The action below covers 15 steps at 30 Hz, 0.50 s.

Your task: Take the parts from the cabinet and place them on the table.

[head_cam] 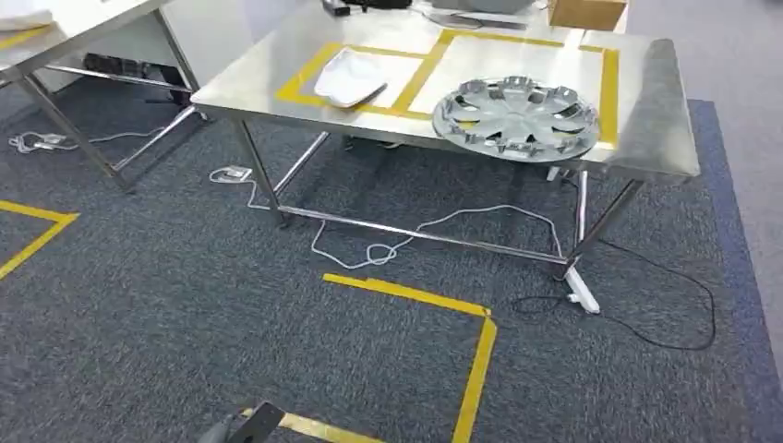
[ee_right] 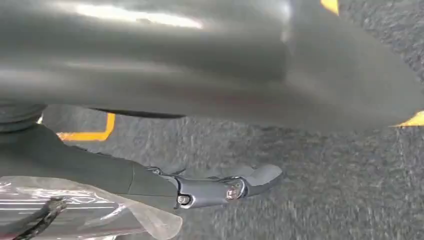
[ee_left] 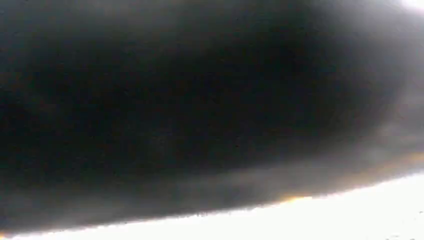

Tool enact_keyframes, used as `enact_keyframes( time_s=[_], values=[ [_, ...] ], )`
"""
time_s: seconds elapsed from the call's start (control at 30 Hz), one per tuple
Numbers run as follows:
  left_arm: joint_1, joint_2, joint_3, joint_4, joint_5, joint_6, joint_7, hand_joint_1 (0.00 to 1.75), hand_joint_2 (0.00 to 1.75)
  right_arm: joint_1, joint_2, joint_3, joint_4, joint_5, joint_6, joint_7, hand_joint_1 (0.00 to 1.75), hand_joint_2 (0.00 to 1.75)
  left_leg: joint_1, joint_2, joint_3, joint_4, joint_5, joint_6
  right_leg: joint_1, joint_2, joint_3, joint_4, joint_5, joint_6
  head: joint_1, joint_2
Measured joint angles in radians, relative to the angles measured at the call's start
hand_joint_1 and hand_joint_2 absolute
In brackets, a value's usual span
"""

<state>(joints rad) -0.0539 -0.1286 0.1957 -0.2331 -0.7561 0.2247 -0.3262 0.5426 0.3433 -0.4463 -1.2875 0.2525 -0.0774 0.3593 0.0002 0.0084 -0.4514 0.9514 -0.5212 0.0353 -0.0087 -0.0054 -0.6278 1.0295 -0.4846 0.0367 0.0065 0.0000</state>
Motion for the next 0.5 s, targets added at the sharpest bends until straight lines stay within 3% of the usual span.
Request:
enact_keyframes(
  time_s=[0.07, 0.1, 0.13, 0.17, 0.2, 0.23, 0.27, 0.33, 0.37, 0.43, 0.47, 0.5],
  values=[
    [0.000, -0.002, 0.000, 0.000, 0.002, 0.001, 0.000, 0.00, 0.00, -0.003, 0.000, 0.000, 0.003, -0.001, 0.005, -0.006, 0.00, 0.00, -0.005, 0.003, -0.030, 0.000, 0.025, 0.008, 0.000, 0.001, -0.038, 0.136, -0.123, 0.005, 0.003, 0.000],
    [0.000, -0.004, 0.000, 0.000, 0.002, 0.000, 0.000, 0.00, 0.00, -0.004, 0.000, 0.000, 0.004, -0.001, 0.005, -0.008, 0.00, 0.00, -0.009, 0.005, -0.045, 0.001, 0.037, 0.010, 0.000, 0.002, -0.049, 0.209, -0.158, 0.007, 0.002, 0.000],
    [0.000, -0.005, 0.000, 0.000, 0.002, 0.000, 0.000, 0.00, 0.00, -0.004, 0.000, 0.000, 0.005, -0.001, 0.005, -0.010, 0.00, 0.00, -0.012, 0.006, -0.062, 0.003, 0.050, 0.011, 0.000, 0.002, -0.052, 0.266, -0.159, 0.006, 0.002, 0.000],
    [0.000, -0.006, 0.000, 0.000, 0.002, 0.000, 0.000, 0.00, 0.00, -0.004, 0.000, 0.000, 0.007, -0.001, 0.005, -0.010, 0.00, 0.00, -0.016, 0.007, -0.081, 0.006, 0.064, 0.011, 0.000, 0.002, -0.036, 0.282, -0.123, 0.004, 0.002, 0.000],
    [0.000, -0.006, 0.000, 0.000, 0.002, 0.000, 0.000, 0.00, 0.00, -0.004, 0.000, 0.000, 0.009, -0.001, 0.005, -0.011, 0.00, 0.00, -0.018, 0.008, -0.100, 0.009, 0.075, 0.011, 0.000, 0.002, -0.006, 0.259, -0.077, 0.001, 0.002, 0.000],
    [0.000, -0.007, 0.000, 0.000, 0.002, 0.000, 0.000, 0.00, 0.00, -0.004, 0.000, 0.000, 0.010, -0.001, 0.005, -0.011, 0.00, 0.00, -0.021, 0.007, -0.118, 0.011, 0.086, 0.010, 0.000, 0.002, 0.048, 0.197, -0.038, -0.005, 0.002, 0.000],
    [0.000, -0.008, 0.000, 0.000, 0.003, 0.000, 0.000, 0.00, 0.00, -0.005, 0.000, 0.000, 0.010, -0.001, 0.005, -0.011, 0.00, 0.00, -0.022, 0.006, -0.130, 0.012, 0.099, 0.008, 0.001, 0.002, 0.113, 0.106, -0.028, -0.011, 0.002, 0.000],
    [0.001, -0.010, 0.000, 0.000, 0.003, 0.002, 0.000, 0.00, 0.00, -0.010, 0.000, 0.000, 0.010, -0.001, 0.006, -0.014, 0.00, 0.00, -0.028, 0.005, -0.143, 0.018, 0.117, 0.000, 0.008, 0.001, 0.267, -0.114, -0.086, -0.022, 0.002, 0.000],
    [0.000, -0.010, 0.000, 0.000, 0.003, 0.002, -0.001, 0.00, 0.00, -0.014, 0.000, 0.000, 0.012, -0.001, 0.007, -0.016, 0.00, 0.00, -0.024, 0.007, -0.145, 0.018, 0.132, -0.003, 0.010, 0.005, 0.260, -0.126, -0.093, -0.022, -0.002, 0.000],
    [-0.001, -0.013, 0.000, 0.000, 0.005, 0.002, -0.001, 0.00, 0.00, -0.012, 0.000, -0.001, 0.013, -0.005, 0.007, -0.020, 0.00, 0.00, -0.017, 0.006, -0.152, 0.014, 0.151, -0.015, 0.018, 0.005, 0.245, -0.119, -0.079, -0.028, 0.001, 0.000],
    [0.002, -0.013, 0.000, 0.000, 0.006, 0.002, -0.001, 0.00, 0.00, -0.012, 0.001, -0.003, 0.014, -0.010, 0.006, -0.022, 0.00, 0.00, -0.019, 0.003, -0.159, 0.015, 0.153, -0.021, 0.011, 0.001, 0.231, -0.123, -0.062, -0.037, 0.002, 0.000],
    [0.003, -0.013, 0.000, 0.000, 0.009, 0.003, -0.001, 0.00, 0.00, -0.015, 0.001, -0.006, 0.015, -0.017, 0.006, -0.022, 0.00, 0.00, -0.015, 0.000, -0.172, 0.035, 0.104, -0.029, 0.009, -0.001, 0.216, -0.122, -0.049, -0.050, -0.001, 0.000]
  ],
)
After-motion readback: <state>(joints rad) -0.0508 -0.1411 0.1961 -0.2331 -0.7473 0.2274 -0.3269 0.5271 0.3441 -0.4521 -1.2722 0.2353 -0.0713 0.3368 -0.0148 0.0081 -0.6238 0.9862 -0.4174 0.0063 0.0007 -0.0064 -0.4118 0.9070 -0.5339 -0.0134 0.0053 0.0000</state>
